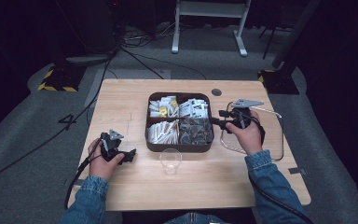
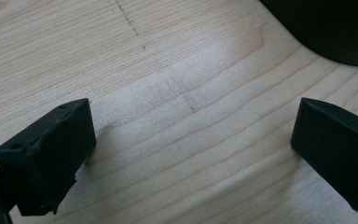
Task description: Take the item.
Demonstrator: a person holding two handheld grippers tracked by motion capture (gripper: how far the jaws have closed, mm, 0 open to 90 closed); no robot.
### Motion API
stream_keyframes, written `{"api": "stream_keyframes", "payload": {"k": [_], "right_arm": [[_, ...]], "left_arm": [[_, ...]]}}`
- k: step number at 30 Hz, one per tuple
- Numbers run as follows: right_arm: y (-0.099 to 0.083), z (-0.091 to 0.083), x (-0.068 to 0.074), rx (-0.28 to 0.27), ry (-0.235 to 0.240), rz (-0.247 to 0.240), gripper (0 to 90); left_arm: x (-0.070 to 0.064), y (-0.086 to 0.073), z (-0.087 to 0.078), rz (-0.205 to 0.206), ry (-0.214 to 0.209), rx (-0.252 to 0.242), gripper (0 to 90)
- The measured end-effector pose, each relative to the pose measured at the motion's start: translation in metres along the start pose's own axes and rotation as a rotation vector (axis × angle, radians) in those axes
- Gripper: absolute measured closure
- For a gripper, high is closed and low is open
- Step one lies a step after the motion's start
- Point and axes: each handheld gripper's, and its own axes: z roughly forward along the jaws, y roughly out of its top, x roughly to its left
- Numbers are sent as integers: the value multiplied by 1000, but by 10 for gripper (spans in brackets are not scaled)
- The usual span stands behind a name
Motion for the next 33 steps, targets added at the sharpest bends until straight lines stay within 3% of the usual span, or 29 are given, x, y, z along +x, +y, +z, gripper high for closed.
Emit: {"api": "stream_keyframes", "payload": {"k": [17,22,26,33], "right_arm": [[-5,52,34,142,125,-107,447],[-9,63,38,183,140,-128,498],[-13,71,40,213,150,-117,557],[-14,72,38,213,154,-101,685]], "left_arm": [[-2,-3,-3,4,-6,0,2],[-3,-4,-3,2,-10,1,2],[-2,-4,-3,5,-11,2,2],[-3,-4,-4,4,-13,0,2]]}}
